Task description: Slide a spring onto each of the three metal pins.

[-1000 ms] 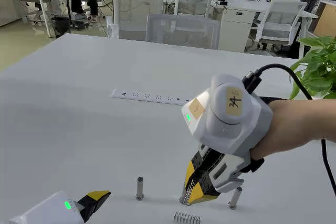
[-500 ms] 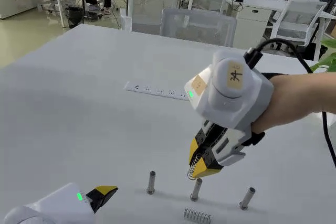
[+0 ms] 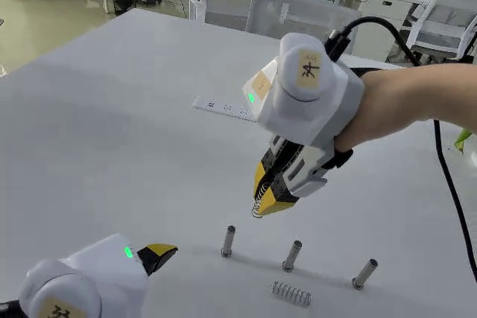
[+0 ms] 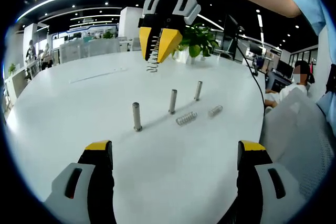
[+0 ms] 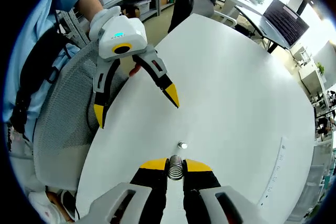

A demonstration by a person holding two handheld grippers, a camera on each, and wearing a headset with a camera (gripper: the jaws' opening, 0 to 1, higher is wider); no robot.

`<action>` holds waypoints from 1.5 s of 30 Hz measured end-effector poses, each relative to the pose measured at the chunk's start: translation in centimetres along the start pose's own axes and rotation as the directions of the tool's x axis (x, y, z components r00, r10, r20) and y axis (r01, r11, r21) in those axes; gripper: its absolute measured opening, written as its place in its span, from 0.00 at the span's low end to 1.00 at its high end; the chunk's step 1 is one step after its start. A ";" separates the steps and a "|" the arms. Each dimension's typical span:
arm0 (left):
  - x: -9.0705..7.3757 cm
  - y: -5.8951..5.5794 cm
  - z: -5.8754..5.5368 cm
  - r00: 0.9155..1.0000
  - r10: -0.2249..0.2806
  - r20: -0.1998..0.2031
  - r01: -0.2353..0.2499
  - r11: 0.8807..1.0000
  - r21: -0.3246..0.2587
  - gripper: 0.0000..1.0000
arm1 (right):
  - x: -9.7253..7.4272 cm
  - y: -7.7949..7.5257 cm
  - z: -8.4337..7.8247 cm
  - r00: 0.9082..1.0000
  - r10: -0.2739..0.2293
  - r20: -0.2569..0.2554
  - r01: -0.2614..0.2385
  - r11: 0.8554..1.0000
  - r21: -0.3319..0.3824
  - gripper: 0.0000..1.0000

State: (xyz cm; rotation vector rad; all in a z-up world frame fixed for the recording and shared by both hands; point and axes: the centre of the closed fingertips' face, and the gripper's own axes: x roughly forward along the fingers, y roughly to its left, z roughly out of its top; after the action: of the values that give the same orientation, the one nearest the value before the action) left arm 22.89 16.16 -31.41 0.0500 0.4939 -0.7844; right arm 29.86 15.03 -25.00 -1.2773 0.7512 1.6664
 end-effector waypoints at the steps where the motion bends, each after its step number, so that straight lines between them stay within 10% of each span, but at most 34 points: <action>1: 0.1 0.1 -0.1 1.000 -0.002 -0.002 0.002 1.000 0.000 0.98 | 0.2 -0.1 0.1 1.000 0.000 -0.001 0.000 1.000 -0.002 0.07; 45: -0.1 1.4 -1.3 1.000 -0.002 -0.005 0.002 0.998 -0.057 0.94 | 5.2 -1.3 0.0 0.997 0.039 -0.060 -0.042 0.998 -0.050 0.07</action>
State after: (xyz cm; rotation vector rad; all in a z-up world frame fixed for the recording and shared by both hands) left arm 23.23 17.51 -32.71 -0.0019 0.5208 -0.7717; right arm 30.62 17.08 -29.85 -1.3600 0.7788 1.6969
